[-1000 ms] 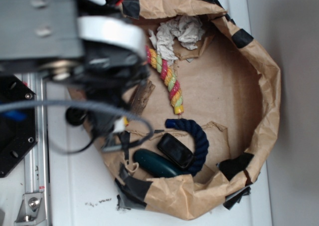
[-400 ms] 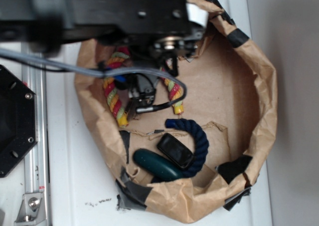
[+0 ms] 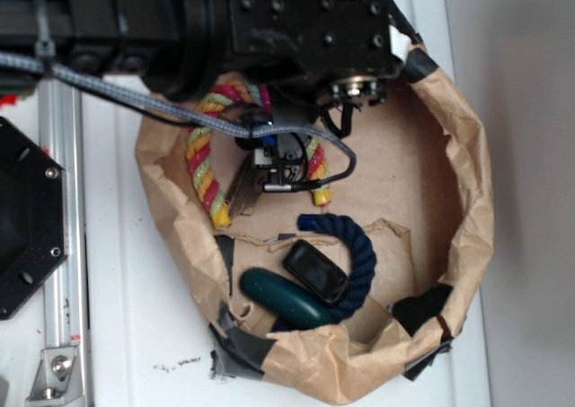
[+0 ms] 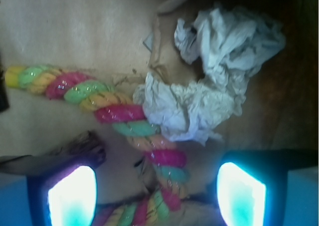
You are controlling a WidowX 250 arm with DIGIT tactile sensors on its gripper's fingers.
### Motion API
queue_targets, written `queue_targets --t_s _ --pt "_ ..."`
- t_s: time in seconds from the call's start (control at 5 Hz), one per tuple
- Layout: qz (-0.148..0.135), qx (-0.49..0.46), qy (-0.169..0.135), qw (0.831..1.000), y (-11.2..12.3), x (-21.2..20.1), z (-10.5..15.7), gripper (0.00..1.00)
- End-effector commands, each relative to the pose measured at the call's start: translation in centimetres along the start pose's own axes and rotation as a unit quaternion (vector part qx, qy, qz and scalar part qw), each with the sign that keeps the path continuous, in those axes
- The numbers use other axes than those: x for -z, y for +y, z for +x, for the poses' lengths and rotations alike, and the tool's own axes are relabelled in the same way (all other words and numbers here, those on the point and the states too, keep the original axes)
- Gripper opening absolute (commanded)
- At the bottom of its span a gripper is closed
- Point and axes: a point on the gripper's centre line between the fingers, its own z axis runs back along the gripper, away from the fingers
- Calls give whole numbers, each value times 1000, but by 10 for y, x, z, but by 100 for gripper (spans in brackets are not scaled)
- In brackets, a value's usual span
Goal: Grab the multicolored rope.
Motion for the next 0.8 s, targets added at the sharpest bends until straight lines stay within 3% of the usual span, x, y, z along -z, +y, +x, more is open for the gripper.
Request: queue_targets --t_s 0.0,0.2,0.4,0.6 --pt "-8 45 -21 999 2 2 -3 100" --pt "-30 99 -20 994 -1 15 3 100" --pt "6 149 21 989 -20 28 8 100" --pt "-41 129 30 990 -15 28 -2 45"
